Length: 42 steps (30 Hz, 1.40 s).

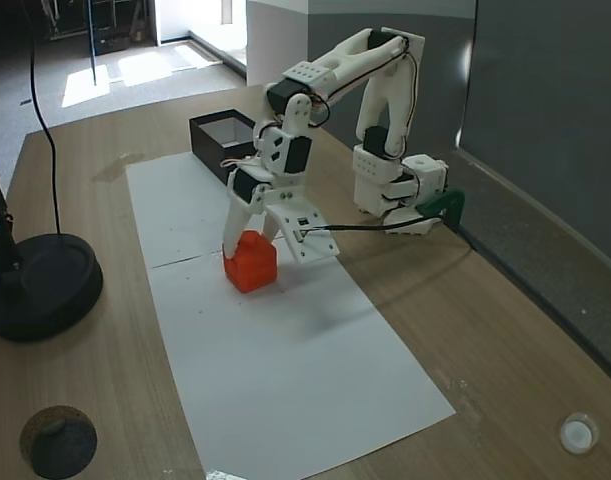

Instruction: Grab a orange square and put it in the box.

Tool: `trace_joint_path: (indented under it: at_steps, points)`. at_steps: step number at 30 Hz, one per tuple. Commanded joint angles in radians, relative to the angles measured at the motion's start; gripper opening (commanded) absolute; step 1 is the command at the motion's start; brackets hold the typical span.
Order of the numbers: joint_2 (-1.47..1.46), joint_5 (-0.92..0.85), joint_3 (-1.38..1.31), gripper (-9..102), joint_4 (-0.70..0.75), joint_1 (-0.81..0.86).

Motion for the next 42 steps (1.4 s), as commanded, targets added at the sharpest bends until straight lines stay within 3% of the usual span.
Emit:
trace_joint_path:
  at_steps: [1, 7, 17, 29, 42]
  points:
    - [0.006, -0.003, -0.031, 13, 0.008, 0.014]
    - [0.025, 0.025, -0.048, 13, 0.003, 0.091]
    - [0.112, 0.083, -0.224, 13, 0.014, 0.604]
    - [0.391, 0.153, -0.233, 13, 0.032, 0.963]
    - [0.339, 0.161, -0.249, 13, 0.038, 1.065]
